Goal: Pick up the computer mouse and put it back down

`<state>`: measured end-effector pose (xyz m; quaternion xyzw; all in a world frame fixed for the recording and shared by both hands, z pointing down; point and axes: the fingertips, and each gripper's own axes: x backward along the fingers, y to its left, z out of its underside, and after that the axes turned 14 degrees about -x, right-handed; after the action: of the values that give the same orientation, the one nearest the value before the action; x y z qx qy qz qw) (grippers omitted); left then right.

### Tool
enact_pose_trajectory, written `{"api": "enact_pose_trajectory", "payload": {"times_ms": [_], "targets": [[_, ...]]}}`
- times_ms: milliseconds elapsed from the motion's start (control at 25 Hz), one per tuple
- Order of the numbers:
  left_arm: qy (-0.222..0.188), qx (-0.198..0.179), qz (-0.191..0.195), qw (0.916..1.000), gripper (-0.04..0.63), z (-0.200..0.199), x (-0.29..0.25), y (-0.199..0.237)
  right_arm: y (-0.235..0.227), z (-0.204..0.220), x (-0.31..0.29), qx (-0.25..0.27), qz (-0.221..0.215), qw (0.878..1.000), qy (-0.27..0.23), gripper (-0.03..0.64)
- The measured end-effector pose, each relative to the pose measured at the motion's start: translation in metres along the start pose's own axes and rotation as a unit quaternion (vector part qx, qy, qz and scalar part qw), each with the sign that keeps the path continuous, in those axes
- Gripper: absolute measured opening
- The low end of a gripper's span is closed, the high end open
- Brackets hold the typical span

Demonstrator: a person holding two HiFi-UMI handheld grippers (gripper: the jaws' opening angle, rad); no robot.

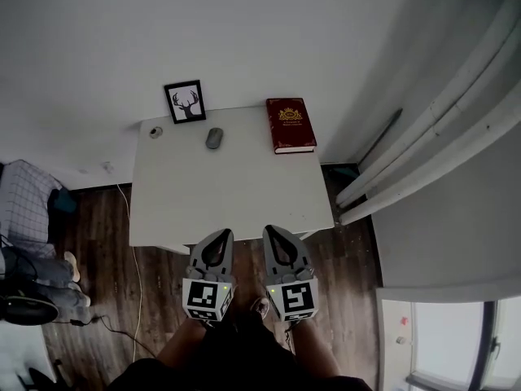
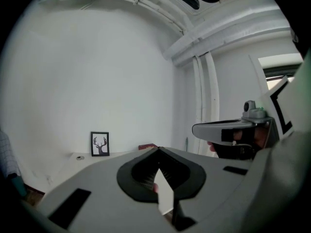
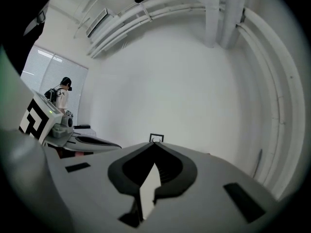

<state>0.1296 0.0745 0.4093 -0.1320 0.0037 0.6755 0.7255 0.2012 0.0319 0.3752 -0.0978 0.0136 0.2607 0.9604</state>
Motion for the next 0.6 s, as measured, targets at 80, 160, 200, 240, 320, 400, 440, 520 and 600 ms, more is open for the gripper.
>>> {"api": "enact_pose_trajectory", "payload": {"times_ms": [80, 160, 200, 240, 320, 400, 440, 520, 600], "targets": [[-0.003, -0.005, 0.004, 1.0000, 0.000, -0.008, 0.009, -0.015, -0.003, -0.005, 0.016, -0.005, 0.002, 1.000, -0.008, 0.018], [-0.009, -0.015, 0.006, 0.9998, 0.000, -0.014, 0.015, -0.024, -0.003, -0.011, 0.024, -0.008, 0.005, 1.000, -0.013, 0.018], [-0.011, -0.020, 0.006, 0.9997, 0.000, -0.017, 0.018, -0.027, -0.001, -0.013, 0.027, -0.009, 0.006, 1.000, -0.015, 0.018], [-0.013, -0.024, 0.006, 0.9996, 0.000, -0.018, 0.020, -0.028, 0.000, -0.014, 0.028, -0.008, 0.007, 1.000, -0.016, 0.018], [-0.016, -0.025, 0.007, 0.9995, 0.000, -0.021, 0.021, -0.030, 0.001, -0.015, 0.030, -0.007, 0.009, 1.000, -0.018, 0.018], [-0.022, -0.024, 0.010, 0.9994, 0.000, -0.027, 0.020, -0.030, 0.002, -0.014, 0.030, -0.005, 0.014, 1.000, -0.015, 0.018], [-0.026, -0.024, 0.012, 0.9993, 0.000, -0.030, 0.019, -0.030, 0.003, -0.014, 0.029, -0.006, 0.016, 1.000, -0.015, 0.018], [-0.032, -0.025, 0.015, 0.9990, 0.000, -0.035, 0.021, -0.025, 0.008, -0.015, 0.025, -0.007, 0.015, 1.000, -0.020, 0.018], [-0.036, -0.026, 0.015, 0.9989, 0.000, -0.036, 0.024, -0.017, 0.015, -0.017, 0.022, -0.004, 0.015, 1.000, -0.026, 0.018]]}}
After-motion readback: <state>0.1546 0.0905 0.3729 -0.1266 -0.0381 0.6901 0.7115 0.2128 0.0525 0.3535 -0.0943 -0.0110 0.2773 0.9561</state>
